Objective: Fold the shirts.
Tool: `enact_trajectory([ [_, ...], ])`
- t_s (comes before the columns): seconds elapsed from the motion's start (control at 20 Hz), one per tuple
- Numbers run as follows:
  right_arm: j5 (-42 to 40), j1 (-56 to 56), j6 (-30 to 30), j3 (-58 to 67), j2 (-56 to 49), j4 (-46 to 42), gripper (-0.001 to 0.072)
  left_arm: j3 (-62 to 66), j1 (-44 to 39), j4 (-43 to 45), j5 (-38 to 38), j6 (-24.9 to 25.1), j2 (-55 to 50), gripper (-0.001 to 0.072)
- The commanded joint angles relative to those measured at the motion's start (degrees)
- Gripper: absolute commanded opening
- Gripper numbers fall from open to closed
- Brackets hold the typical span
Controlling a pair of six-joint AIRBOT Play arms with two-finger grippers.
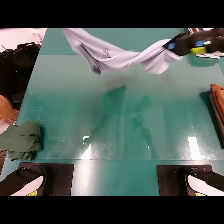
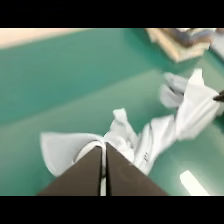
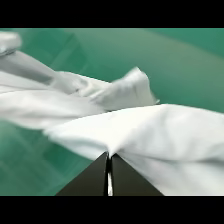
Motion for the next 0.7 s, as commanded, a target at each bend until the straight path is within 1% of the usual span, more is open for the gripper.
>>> enact_trajectory([
  [0.0,1.2,0.4,1.0,-1.7,8.3,-2.3,0.0012,1.8,0.0,0.9,0.0,-0.1,5.0,0.0023],
  [0.1,3.5,0.4,3.9,-8.6,12.0,-2.4,0.0012,0.8,0.0,1.7,-3.0,-0.1,4.2,0.0023],
  [0.25,4.5,0.4,5.4,-24.0,17.4,-2.3,0.0012,-5.3,0.0,2.7,-5.1,-0.1,1.8,0.0023],
  [0.3,3.8,0.4,5.4,-29.5,19.2,-2.3,0.0013,-8.4,0.0,2.9,-5.1,-0.1,0.9,0.0023],
  [0.4,-0.2,0.4,5.9,-39.9,22.9,-2.3,0.0012,-15.5,0.0,4.2,-4.0,-0.1,-1.0,0.0023],
  [0.5,-4.3,0.4,5.9,-47.2,26.7,-2.2,0.0012,-21.6,0.0,5.9,-1.9,-0.5,-3.7,0.0023],
  [0.55,-4.5,0.4,5.9,-49.5,28.4,-2.3,0.0013,-23.2,0.0,6.2,-2.0,-1.2,-4.9,0.0023],
  [0.65,-2.2,0.4,6.8,-53.6,32.0,-1.2,0.0016,-24.9,0.0,6.8,-2.2,-2.1,-6.9,0.0023],
])
